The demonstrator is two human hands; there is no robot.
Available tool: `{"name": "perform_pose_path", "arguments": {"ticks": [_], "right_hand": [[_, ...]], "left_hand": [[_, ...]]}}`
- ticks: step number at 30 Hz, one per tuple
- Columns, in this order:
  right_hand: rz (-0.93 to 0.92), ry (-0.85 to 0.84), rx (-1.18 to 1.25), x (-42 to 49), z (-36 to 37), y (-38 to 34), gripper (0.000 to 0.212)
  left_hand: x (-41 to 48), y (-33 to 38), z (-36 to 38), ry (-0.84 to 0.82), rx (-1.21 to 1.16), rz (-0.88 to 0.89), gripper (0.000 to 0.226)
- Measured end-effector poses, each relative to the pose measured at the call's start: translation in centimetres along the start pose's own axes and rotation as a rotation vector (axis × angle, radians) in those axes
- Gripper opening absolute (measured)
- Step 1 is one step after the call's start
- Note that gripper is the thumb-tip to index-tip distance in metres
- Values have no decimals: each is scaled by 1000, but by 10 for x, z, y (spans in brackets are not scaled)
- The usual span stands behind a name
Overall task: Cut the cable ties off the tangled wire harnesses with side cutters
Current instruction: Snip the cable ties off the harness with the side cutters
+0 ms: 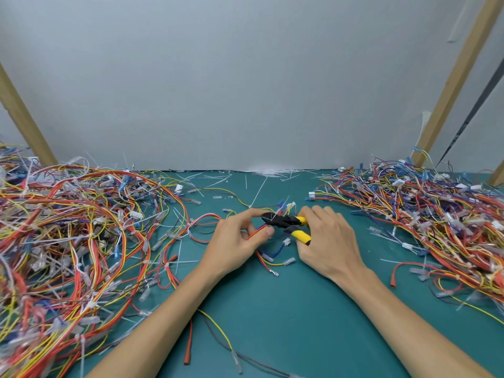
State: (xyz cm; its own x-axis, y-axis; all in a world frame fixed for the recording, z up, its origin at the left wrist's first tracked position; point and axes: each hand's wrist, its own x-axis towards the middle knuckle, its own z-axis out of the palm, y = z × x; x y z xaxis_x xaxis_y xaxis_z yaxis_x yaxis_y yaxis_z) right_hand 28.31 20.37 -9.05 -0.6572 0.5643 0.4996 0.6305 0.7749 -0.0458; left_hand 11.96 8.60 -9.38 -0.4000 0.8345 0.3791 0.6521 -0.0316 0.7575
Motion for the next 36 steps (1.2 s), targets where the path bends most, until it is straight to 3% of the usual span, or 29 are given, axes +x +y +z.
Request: {"name": "perform_pose_path", "arguments": {"ticks": [5,15,36], "right_hand": [[-24,-28,-3,0,0,4,25],[-24,-60,23,-1,-1,1,18],[3,-116,-21,1,-6,-7,11]], "left_hand": [[0,-3,1,57,23,-25,5],[-1,-3,2,106,169,13,12],[-1,-3,3,88,114,7,14]]}}
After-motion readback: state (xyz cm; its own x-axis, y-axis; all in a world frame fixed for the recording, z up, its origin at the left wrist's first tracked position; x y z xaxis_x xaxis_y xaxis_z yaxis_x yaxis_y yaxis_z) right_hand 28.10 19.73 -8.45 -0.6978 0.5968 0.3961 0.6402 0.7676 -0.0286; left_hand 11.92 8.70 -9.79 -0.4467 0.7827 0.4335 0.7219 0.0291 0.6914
